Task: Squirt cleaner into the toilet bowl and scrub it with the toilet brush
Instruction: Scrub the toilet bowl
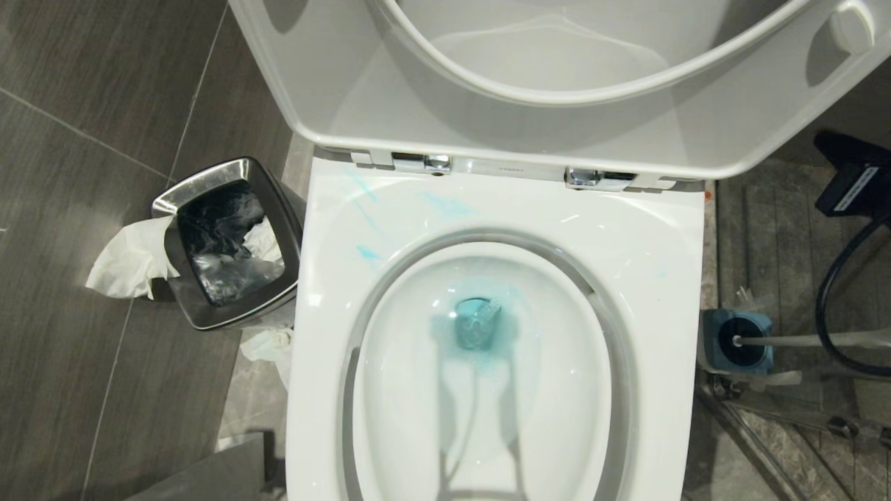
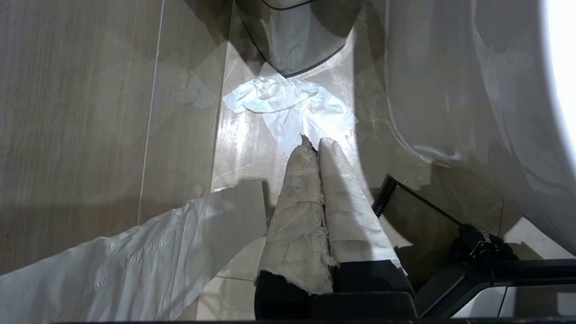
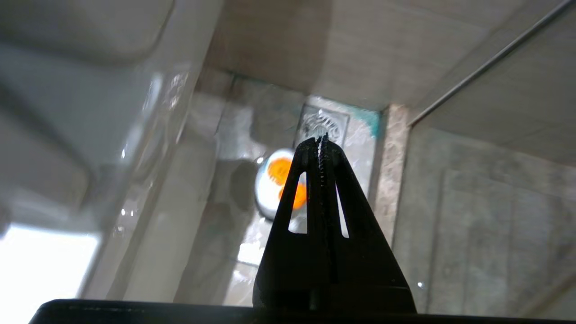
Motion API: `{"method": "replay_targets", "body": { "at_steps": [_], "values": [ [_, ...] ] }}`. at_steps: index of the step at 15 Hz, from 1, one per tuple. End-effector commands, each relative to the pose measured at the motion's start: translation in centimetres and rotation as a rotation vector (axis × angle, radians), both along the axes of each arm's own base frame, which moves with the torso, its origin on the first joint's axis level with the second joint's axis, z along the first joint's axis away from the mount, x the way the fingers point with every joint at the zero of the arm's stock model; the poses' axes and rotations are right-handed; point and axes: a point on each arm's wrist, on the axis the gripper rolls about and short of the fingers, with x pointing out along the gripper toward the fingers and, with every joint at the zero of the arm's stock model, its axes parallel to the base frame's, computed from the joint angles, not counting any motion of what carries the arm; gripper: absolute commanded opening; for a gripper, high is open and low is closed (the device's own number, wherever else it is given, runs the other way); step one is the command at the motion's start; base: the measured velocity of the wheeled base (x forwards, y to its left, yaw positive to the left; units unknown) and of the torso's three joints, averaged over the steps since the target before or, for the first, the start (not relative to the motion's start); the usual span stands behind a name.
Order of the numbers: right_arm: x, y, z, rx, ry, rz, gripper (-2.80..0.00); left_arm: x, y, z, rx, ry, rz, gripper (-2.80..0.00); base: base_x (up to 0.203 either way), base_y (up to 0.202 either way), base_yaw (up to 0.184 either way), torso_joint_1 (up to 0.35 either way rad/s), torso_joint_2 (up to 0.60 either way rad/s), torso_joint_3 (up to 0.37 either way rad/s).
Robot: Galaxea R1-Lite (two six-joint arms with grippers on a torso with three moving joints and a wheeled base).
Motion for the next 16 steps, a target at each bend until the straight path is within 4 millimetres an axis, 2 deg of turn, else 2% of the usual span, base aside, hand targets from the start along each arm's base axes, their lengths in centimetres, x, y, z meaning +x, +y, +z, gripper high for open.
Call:
{"method": "replay_targets", "body": {
  "at_steps": [1, 4, 7, 12, 16],
  "values": [
    [-1.3, -0.1, 2.0, 0.01, -0.023, -0.005, -2.8, 0.0, 0.0, 0.0, 0.0, 0.001, 0.0, -2.8, 0.0, 0.0, 0.0, 0.0, 0.0, 0.0],
    [-4.6, -0.2, 2.4, 0.017, 0.071, -0.006, -2.8, 0.0, 0.0, 0.0, 0.0, 0.001, 0.0, -2.8, 0.0, 0.0, 0.0, 0.0, 0.0, 0.0],
    [-6.5, -0.3, 1.7, 0.028, 0.205, -0.041, -2.8, 0.0, 0.0, 0.0, 0.0, 0.001, 0.0, -2.8, 0.0, 0.0, 0.0, 0.0, 0.0, 0.0],
    [-7.5, -0.4, 2.6, 0.064, 0.2, -0.046, -2.8, 0.0, 0.0, 0.0, 0.0, 0.001, 0.0, -2.8, 0.0, 0.0, 0.0, 0.0, 0.0, 0.0],
    [-10.4, -0.4, 2.5, 0.062, 0.228, -0.042, -2.8, 0.0, 0.0, 0.0, 0.0, 0.001, 0.0, -2.8, 0.0, 0.0, 0.0, 0.0, 0.0, 0.0]
  ]
}}
